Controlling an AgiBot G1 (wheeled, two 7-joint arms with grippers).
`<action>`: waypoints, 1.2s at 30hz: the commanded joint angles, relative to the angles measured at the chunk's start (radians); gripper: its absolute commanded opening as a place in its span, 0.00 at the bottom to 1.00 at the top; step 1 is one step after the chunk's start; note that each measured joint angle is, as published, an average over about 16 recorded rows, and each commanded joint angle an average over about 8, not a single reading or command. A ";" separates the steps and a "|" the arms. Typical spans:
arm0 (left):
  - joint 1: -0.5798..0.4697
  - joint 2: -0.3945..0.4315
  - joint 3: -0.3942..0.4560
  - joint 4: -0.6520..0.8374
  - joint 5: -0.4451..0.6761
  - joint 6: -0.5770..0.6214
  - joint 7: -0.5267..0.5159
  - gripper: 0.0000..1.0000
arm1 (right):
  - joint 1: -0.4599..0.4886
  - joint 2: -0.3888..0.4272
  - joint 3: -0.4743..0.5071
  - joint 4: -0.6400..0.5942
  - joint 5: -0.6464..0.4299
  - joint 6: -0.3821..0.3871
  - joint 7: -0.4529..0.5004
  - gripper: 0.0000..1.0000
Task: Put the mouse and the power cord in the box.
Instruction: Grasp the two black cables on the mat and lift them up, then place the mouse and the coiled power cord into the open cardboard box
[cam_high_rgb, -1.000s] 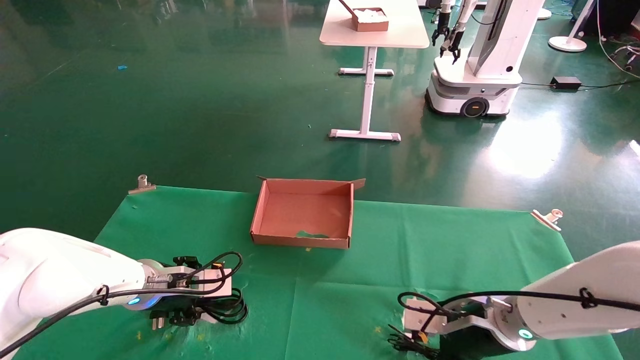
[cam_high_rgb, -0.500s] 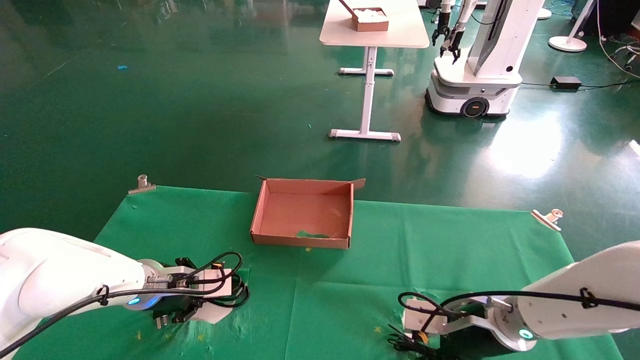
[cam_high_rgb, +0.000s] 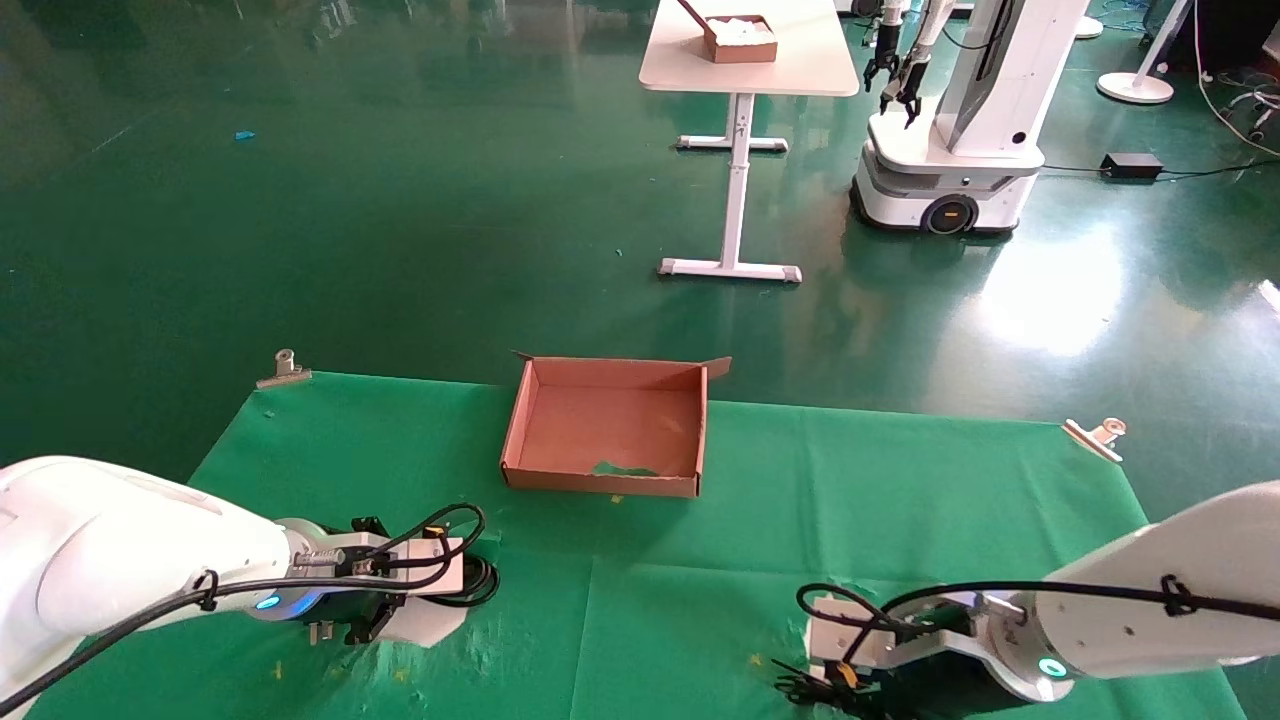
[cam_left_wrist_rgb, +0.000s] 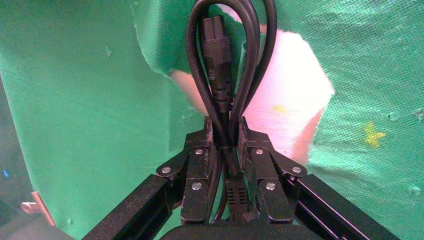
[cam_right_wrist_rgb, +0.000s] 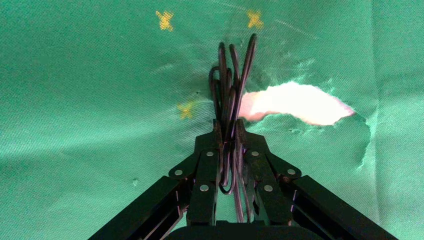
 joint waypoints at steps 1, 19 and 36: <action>0.000 0.000 0.000 0.000 0.000 0.000 0.000 0.00 | 0.000 0.000 0.000 0.000 0.000 0.000 0.000 0.00; -0.103 -0.049 -0.114 -0.177 -0.231 0.060 0.026 0.00 | 0.033 0.191 0.117 0.206 0.119 -0.040 0.106 0.00; -0.112 0.283 0.106 0.257 -0.056 -0.545 0.224 0.00 | 0.077 0.308 0.192 0.253 0.181 -0.056 0.143 0.00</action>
